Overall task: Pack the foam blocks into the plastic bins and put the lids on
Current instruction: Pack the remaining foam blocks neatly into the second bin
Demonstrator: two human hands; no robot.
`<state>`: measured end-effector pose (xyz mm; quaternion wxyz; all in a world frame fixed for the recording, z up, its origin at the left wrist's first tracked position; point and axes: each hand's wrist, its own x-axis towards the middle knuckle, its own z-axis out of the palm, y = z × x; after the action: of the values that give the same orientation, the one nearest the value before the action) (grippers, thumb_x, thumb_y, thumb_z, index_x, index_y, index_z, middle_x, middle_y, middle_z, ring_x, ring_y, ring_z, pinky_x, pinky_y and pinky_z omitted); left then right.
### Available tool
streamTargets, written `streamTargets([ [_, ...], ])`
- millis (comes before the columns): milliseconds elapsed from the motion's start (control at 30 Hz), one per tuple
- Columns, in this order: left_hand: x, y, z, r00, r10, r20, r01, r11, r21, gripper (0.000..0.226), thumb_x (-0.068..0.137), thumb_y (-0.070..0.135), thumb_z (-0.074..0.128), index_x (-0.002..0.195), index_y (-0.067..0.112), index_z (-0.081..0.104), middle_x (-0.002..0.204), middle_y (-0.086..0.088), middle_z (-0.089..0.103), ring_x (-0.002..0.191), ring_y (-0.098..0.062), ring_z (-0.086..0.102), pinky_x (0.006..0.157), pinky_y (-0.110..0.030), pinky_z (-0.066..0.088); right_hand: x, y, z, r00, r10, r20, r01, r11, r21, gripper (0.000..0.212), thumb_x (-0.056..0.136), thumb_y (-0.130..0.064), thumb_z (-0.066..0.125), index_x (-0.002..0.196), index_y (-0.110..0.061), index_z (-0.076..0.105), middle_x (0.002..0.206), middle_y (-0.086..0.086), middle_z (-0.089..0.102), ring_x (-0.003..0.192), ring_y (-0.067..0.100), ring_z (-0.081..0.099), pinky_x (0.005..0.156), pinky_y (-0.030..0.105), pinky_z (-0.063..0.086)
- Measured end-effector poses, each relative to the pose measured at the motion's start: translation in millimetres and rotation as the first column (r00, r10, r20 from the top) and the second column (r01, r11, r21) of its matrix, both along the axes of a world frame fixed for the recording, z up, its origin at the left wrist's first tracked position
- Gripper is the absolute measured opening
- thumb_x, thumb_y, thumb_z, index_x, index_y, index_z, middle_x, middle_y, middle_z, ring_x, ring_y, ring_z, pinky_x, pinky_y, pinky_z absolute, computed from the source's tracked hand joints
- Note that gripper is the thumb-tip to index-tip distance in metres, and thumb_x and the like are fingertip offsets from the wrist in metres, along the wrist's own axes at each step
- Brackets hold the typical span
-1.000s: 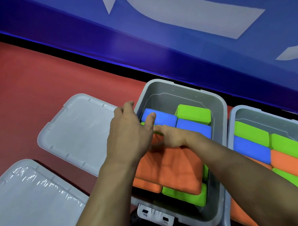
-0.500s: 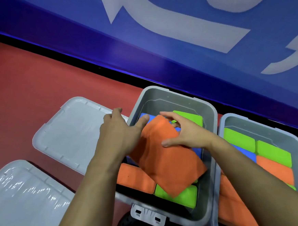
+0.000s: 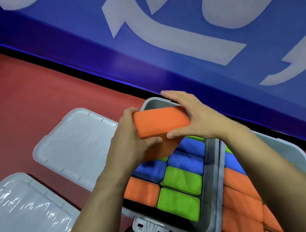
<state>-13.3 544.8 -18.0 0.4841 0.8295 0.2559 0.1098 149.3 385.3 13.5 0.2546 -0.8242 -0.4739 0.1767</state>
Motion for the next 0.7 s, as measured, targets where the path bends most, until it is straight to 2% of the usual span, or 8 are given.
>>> streamTargets([
  [33, 0, 0, 1, 1.000, -0.001, 0.022, 0.000, 1.000, 0.021, 0.091, 0.062, 0.044, 0.093, 0.131, 0.040, 0.034, 0.123, 0.010, 0.055, 0.108, -0.016, 0.058, 0.087, -0.043, 0.053, 1, 7, 6, 0.994, 0.069, 0.081, -0.064, 0.996, -0.059, 0.095, 0.070, -0.056, 0.084, 0.151, -0.041, 0.035, 0.154, -0.020, 0.036, 0.140, -0.003, 0.030, 0.116, 0.020, 0.013],
  [100, -1, 0, 2, 0.999, 0.001, 0.051, -0.003, 0.999, 0.046, 0.091, 0.063, 0.047, 0.091, 0.133, 0.041, 0.034, 0.125, 0.012, 0.054, 0.109, -0.013, 0.057, 0.086, -0.040, 0.053, 3, 17, 12, 0.974, 0.135, 0.181, -0.106, 0.981, -0.162, 0.089, 0.073, -0.062, 0.079, 0.150, -0.040, 0.039, 0.150, -0.021, 0.043, 0.132, -0.004, 0.037, 0.116, 0.026, 0.024],
  [167, -1, 1, 3, 0.996, 0.012, 0.083, -0.017, 0.998, 0.057, 0.091, 0.067, 0.044, 0.089, 0.139, 0.041, 0.033, 0.132, 0.013, 0.050, 0.111, -0.008, 0.054, 0.089, -0.036, 0.052, 5, 21, 13, 0.964, 0.125, 0.233, -0.082, 0.979, -0.185, 0.088, 0.073, -0.064, 0.077, 0.149, -0.043, 0.037, 0.148, -0.023, 0.044, 0.131, 0.001, 0.042, 0.107, 0.030, 0.038],
  [233, -1, 1, 2, 0.993, 0.015, 0.119, -0.022, 0.998, 0.057, 0.088, 0.077, 0.036, 0.084, 0.147, 0.040, 0.031, 0.141, 0.015, 0.044, 0.115, 0.000, 0.047, 0.091, -0.030, 0.046, 9, 21, 13, 0.953, 0.109, 0.282, -0.060, 0.982, -0.177, 0.088, 0.075, -0.064, 0.075, 0.150, -0.042, 0.036, 0.148, -0.022, 0.045, 0.132, 0.006, 0.044, 0.103, 0.032, 0.041],
  [367, 2, 2, -2, 0.992, 0.061, 0.106, -0.066, 0.997, 0.046, 0.082, 0.088, 0.042, 0.074, 0.153, 0.037, 0.025, 0.149, 0.011, 0.042, 0.131, -0.008, 0.046, 0.092, -0.027, 0.038, 27, 20, 0, 0.912, 0.003, 0.410, 0.071, 0.984, -0.164, 0.087, 0.079, -0.064, 0.072, 0.152, -0.037, 0.034, 0.150, -0.013, 0.045, 0.131, 0.017, 0.046, 0.100, 0.042, 0.046],
  [500, 2, 2, -7, 0.996, 0.077, 0.054, -0.082, 0.992, 0.095, 0.075, 0.091, 0.050, 0.067, 0.153, 0.031, 0.030, 0.150, 0.008, 0.042, 0.133, -0.014, 0.047, 0.095, -0.030, 0.041, 48, 22, -20, 0.888, -0.142, 0.438, 0.228, 0.962, -0.149, 0.086, 0.080, -0.064, 0.070, 0.152, -0.034, 0.034, 0.151, -0.009, 0.044, 0.132, 0.021, 0.046, 0.096, 0.042, 0.044],
  [700, 3, 1, -10, 0.996, 0.085, -0.005, -0.084, 0.989, 0.123, 0.070, 0.092, 0.054, 0.063, 0.151, 0.028, 0.035, 0.150, 0.009, 0.041, 0.130, -0.014, 0.049, 0.094, -0.029, 0.039, 71, 40, -47, 0.882, -0.216, 0.419, 0.306, 0.938, -0.161, 0.086, 0.082, -0.062, 0.069, 0.153, -0.032, 0.033, 0.152, -0.006, 0.043, 0.134, 0.023, 0.044, 0.098, 0.043, 0.042],
])
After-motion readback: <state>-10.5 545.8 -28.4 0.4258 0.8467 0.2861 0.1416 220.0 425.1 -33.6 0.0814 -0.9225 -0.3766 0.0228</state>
